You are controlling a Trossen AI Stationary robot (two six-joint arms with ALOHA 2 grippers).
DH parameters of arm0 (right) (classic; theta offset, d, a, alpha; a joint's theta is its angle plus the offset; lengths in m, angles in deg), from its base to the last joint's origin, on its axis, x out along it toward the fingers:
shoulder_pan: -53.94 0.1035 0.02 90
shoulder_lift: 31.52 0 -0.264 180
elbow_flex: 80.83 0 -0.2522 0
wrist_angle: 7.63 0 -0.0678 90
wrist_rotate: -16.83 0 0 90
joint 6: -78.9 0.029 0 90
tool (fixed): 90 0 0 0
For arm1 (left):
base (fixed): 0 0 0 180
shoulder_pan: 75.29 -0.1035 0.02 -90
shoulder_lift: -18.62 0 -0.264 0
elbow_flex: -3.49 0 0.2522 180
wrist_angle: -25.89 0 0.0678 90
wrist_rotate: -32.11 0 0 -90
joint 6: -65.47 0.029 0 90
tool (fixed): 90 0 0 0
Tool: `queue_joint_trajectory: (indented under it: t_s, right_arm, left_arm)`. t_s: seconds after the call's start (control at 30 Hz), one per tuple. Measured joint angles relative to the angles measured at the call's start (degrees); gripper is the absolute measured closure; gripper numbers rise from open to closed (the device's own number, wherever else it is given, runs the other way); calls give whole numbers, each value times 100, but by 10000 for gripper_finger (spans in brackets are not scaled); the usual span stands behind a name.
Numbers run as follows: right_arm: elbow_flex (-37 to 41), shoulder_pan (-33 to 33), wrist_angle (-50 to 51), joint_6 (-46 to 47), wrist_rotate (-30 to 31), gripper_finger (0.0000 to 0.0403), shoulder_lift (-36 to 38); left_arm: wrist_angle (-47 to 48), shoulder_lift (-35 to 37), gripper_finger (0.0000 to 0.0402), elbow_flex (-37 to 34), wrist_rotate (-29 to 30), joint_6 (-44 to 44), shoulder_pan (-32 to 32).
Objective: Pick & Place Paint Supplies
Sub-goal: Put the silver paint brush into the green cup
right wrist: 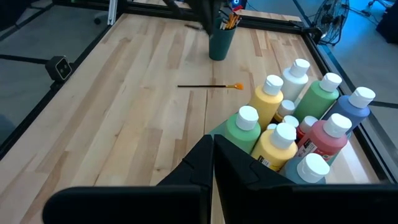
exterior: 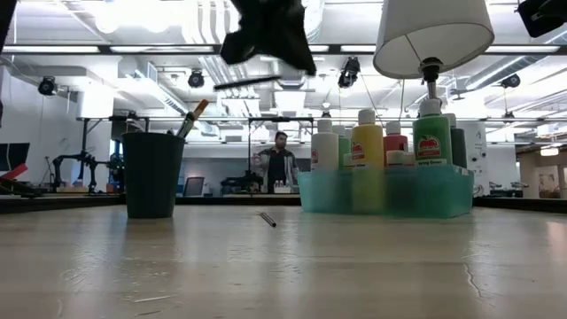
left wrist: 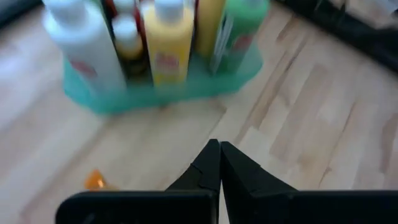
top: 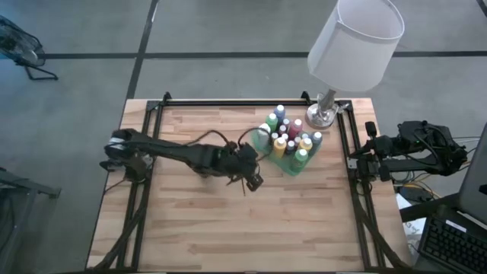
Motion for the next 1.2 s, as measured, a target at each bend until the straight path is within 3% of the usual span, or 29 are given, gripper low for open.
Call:
queue_joint_trajectory:
  t_s: [0.43,0.73,1.2]
  right_arm:
    - [1,-1,2,0,-2,394,1]
    - [2,-2,0,0,0,394,1]
    - [0,-2,1,0,-1,394,0]
  left_arm:
    - [-163,1052,397,-1,505,1339,-392]
    - [-171,1812,397,-8,654,1687,-434]
    - [-463,2714,397,-8,1414,2296,-434]
